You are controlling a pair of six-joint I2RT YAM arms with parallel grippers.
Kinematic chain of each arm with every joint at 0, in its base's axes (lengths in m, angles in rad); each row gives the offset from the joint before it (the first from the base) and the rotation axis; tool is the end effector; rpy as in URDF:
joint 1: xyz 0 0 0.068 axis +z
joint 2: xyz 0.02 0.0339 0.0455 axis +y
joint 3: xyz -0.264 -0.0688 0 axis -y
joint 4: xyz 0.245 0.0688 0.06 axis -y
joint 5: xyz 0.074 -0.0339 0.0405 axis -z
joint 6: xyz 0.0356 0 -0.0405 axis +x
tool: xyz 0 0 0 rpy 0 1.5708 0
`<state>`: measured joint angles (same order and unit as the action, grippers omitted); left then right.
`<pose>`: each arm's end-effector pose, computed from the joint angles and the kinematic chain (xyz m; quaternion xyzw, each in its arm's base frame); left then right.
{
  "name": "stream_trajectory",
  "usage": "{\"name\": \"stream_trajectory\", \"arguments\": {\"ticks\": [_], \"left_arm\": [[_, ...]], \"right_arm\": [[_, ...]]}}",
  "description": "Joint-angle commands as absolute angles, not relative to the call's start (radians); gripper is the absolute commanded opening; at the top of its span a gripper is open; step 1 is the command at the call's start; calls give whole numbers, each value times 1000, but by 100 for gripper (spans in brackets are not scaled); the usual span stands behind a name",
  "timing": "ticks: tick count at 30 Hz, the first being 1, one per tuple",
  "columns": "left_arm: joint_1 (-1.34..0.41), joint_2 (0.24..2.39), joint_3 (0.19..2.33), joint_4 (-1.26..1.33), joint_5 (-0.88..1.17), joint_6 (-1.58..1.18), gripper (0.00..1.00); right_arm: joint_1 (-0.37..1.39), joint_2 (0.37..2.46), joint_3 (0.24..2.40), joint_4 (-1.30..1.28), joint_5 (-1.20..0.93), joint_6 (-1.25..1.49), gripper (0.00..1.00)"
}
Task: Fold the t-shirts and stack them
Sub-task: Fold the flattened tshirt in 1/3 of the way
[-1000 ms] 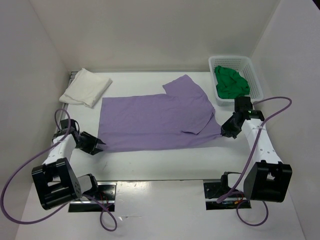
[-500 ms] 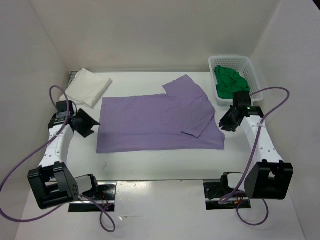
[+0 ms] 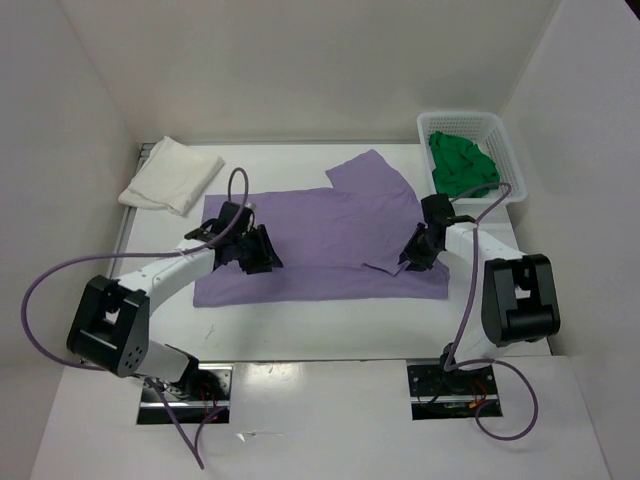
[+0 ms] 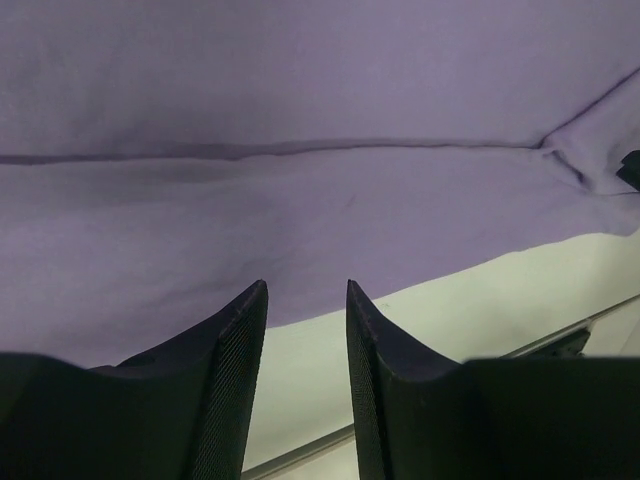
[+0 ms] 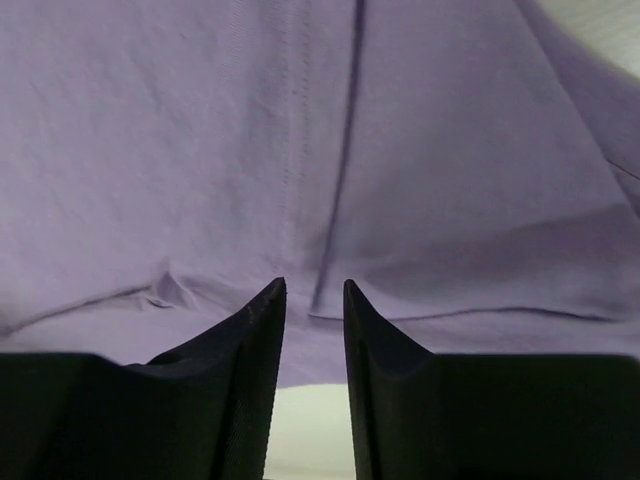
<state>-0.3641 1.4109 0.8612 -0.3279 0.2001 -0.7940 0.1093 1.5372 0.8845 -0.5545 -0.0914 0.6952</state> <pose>0.2664 -0.1091 0.2135 -0.1665 0.9215 -0.2636 0.2315 0.2791 0.0339 0.1739 0.2758 0.9430 0.1121 0.1486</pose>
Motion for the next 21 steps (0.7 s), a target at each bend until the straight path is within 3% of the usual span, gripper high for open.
{"name": "stream_trajectory", "arguments": {"ticks": [1, 21], "left_arm": [[-371, 1437, 857, -246, 196, -819, 45], [-244, 1417, 785, -249, 141, -772, 46]], "right_arm": [[136, 1560, 874, -456, -107, 713, 37], [176, 1578, 845, -443, -98, 752, 37]]}}
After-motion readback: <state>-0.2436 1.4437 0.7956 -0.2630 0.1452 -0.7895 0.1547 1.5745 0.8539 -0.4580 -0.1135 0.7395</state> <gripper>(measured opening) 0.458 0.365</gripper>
